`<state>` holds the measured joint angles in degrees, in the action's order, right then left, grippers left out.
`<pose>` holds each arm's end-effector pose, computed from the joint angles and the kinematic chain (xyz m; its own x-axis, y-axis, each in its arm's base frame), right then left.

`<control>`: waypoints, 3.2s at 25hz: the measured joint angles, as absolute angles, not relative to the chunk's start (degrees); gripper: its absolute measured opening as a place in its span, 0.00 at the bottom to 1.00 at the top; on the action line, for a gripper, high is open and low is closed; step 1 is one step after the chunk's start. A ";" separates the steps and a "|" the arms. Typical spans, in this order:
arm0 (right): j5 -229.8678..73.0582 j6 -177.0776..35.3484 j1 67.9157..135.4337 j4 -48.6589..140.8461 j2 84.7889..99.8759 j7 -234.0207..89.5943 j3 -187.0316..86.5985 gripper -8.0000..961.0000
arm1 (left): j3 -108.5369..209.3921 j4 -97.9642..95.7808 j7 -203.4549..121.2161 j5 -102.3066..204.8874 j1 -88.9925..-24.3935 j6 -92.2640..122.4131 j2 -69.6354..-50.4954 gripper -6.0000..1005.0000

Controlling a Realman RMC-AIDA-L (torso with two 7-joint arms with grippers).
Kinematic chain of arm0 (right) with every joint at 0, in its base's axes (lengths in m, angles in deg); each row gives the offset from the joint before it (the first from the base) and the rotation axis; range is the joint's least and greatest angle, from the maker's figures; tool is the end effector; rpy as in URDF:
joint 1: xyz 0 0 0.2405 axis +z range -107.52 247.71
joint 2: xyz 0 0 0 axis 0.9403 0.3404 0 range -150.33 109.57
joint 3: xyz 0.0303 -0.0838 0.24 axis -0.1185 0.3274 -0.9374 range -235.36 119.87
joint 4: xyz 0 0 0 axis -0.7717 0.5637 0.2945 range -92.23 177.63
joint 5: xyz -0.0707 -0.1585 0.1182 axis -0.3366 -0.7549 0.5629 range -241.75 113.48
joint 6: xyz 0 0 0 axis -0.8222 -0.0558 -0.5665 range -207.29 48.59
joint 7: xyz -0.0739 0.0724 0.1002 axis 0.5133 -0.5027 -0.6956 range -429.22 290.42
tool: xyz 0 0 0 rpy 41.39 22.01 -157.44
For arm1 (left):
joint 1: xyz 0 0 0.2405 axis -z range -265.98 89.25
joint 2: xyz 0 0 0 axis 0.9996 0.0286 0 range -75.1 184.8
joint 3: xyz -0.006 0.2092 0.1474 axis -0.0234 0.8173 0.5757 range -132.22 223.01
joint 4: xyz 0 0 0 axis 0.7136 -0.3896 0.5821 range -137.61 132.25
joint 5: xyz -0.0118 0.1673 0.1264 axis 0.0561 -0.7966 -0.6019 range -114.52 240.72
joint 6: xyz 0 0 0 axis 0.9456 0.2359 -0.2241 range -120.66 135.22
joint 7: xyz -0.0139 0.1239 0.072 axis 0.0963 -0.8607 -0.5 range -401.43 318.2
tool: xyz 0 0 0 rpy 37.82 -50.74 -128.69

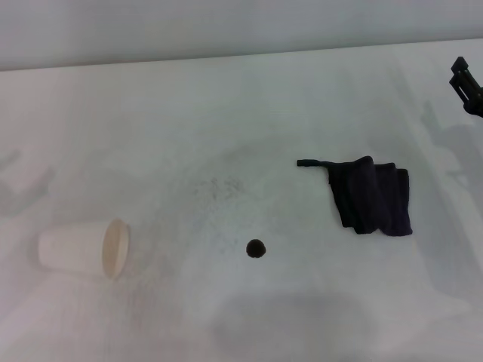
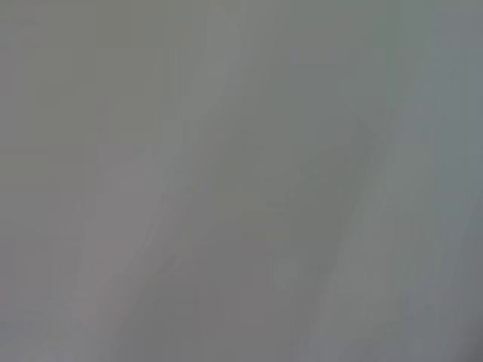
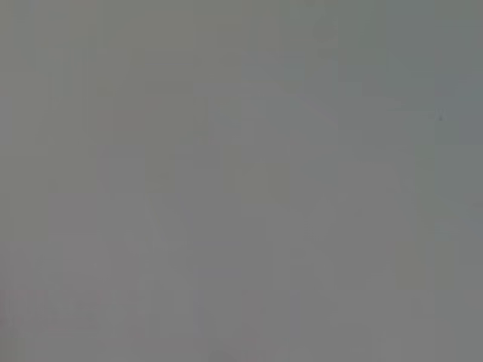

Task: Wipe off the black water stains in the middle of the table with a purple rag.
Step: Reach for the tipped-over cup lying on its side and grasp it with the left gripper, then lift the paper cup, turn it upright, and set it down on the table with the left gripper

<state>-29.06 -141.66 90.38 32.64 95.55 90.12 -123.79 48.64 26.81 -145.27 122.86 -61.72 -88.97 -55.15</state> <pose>0.3748 0.3174 0.0225 0.5902 -0.0218 -0.8070 -0.8071 0.0019 -0.5904 -0.3387 0.3100 0.1073 0.5660 0.2777 0.7762 0.7159 -0.6324 -0.2958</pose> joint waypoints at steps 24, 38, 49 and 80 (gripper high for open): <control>-29.16 -134.33 90.87 32.25 95.76 90.08 -123.91 0.83 | 93.07 61.99 -133.84 94.07 -47.21 -108.68 -51.39 0.86; -29.07 -130.30 91.10 30.95 95.78 90.03 -124.32 0.83 | 103.15 59.02 -137.76 78.73 -43.97 -92.27 -61.70 0.86; -27.57 -127.80 92.28 31.23 95.63 90.03 -124.37 0.83 | 106.32 57.85 -139.56 79.18 -42.75 -90.25 -63.56 0.85; -27.58 -127.60 92.33 31.01 95.82 89.94 -123.92 0.83 | 106.99 47.40 -141.23 85.81 -41.92 -81.53 -64.05 0.77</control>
<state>-27.58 -127.60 92.33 31.01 95.82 89.94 -123.92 106.99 47.40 -141.23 85.81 -41.92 -81.53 -64.05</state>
